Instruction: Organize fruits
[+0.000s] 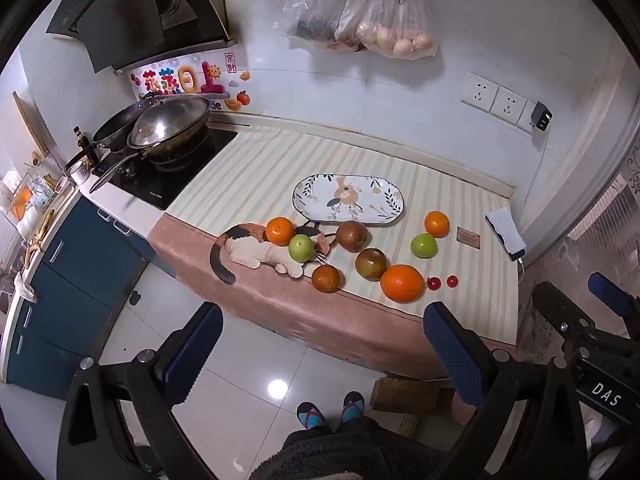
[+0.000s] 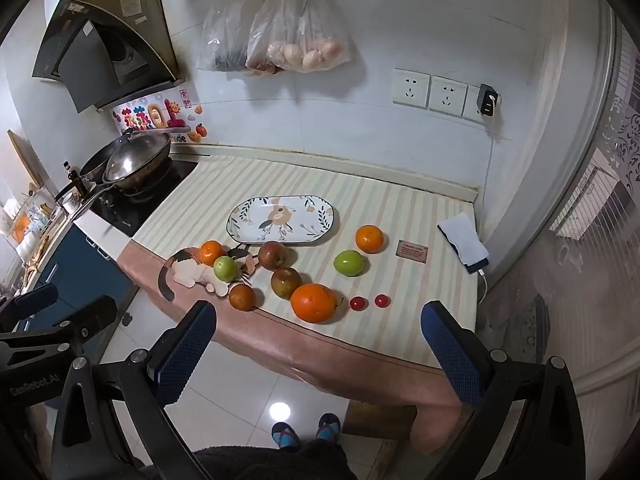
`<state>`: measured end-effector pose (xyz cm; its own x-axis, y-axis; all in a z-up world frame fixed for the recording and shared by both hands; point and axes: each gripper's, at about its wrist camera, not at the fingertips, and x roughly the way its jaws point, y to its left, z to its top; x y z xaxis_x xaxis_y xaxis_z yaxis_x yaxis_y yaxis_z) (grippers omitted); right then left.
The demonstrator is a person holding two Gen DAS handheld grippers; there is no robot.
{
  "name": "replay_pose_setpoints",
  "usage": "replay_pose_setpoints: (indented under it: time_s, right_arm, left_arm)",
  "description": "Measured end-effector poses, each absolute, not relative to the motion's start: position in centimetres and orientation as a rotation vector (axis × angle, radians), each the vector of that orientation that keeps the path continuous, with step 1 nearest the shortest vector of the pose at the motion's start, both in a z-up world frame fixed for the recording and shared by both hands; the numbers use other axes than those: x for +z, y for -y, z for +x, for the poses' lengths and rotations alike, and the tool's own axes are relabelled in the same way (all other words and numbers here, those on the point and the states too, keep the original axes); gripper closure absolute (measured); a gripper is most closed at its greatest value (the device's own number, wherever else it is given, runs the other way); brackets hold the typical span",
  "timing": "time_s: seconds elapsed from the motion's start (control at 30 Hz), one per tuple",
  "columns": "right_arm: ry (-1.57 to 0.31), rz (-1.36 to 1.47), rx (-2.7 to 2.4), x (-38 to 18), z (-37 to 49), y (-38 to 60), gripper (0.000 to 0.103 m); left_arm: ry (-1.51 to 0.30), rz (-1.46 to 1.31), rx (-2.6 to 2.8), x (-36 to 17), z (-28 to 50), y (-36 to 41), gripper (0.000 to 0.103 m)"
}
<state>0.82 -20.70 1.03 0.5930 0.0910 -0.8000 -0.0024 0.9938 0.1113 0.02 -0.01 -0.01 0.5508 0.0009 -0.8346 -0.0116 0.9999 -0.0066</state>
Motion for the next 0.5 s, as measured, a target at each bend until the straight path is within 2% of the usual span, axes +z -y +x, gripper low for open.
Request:
replay_pose_setpoints:
  time_s: [0.5]
  right_arm:
    - [-0.94, 0.102, 0.054, 1.15, 0.2, 20.75, 0.0]
  left_arm:
    - [-0.976, -0.008, 0.01, 0.42, 0.02, 0.06, 0.0]
